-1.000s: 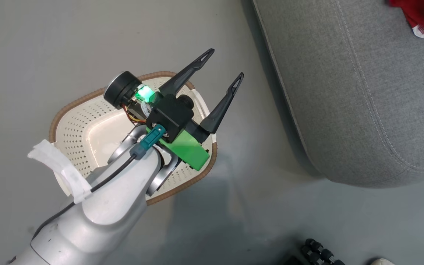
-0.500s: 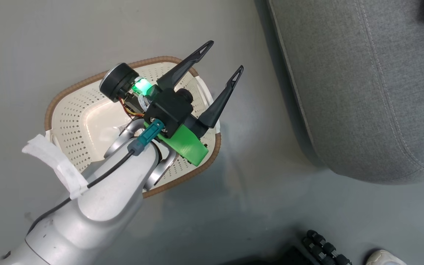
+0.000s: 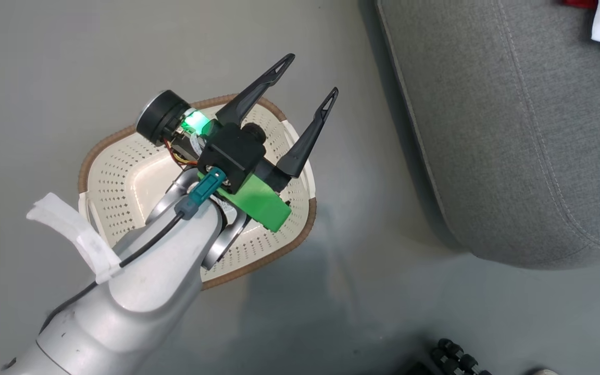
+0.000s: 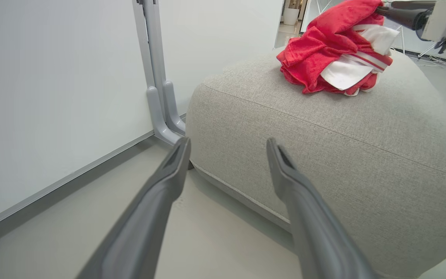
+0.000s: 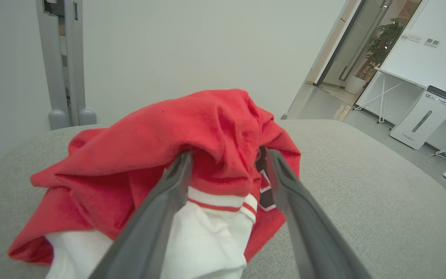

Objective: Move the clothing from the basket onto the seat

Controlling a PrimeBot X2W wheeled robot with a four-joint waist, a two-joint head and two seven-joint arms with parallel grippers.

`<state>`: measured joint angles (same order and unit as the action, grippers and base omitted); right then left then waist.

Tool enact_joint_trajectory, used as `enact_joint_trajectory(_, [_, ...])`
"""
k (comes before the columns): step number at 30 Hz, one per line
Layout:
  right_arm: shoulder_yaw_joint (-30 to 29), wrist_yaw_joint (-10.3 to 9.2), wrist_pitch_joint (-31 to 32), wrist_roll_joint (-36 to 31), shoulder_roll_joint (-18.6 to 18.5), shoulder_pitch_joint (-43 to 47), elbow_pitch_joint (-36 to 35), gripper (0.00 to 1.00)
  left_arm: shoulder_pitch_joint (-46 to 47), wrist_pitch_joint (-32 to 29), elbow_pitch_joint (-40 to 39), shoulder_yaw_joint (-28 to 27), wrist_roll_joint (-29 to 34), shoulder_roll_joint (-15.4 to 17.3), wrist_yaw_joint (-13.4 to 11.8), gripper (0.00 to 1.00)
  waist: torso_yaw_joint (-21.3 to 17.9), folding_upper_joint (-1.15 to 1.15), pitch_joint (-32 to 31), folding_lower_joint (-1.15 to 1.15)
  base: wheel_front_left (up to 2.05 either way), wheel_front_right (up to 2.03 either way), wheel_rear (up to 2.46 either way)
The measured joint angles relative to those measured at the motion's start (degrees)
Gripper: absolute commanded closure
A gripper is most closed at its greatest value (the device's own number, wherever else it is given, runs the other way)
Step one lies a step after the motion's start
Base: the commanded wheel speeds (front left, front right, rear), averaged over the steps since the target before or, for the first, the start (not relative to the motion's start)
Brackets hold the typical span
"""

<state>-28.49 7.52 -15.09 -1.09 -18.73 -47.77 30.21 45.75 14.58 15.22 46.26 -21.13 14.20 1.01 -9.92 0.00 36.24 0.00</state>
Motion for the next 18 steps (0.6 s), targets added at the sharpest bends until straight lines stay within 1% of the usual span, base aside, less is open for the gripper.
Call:
enact_joint_trajectory(3, [0.42, 0.0, 0.0, 1.1, 0.74, 3.16, -2.88, 0.0, -0.95, 0.13, 0.31, -0.31, -0.32, -0.23, -0.05, 0.0, -0.03, 0.0, -1.55, 0.0, 0.0, 0.0, 0.0])
enact_joint_trajectory(9, [3.75, 0.0, 0.0, 2.77, 2.25, 10.21, -9.53, 0.0, -3.63, 0.38, 0.86, -1.81, -0.99, -0.57, -0.51, 0.0, 0.06, 0.0, -5.23, 0.0, 0.0, 0.0, 0.0])
enact_joint_trajectory(18, [12.63, 0.0, 0.01, 5.78, 6.87, 18.28, -18.22, 0.0, -10.43, 0.46, -0.54, -7.49, -1.47, -0.7, -1.38, 0.0, 1.05, 0.0, -11.58, 0.0, 0.0, 0.0, 0.0])
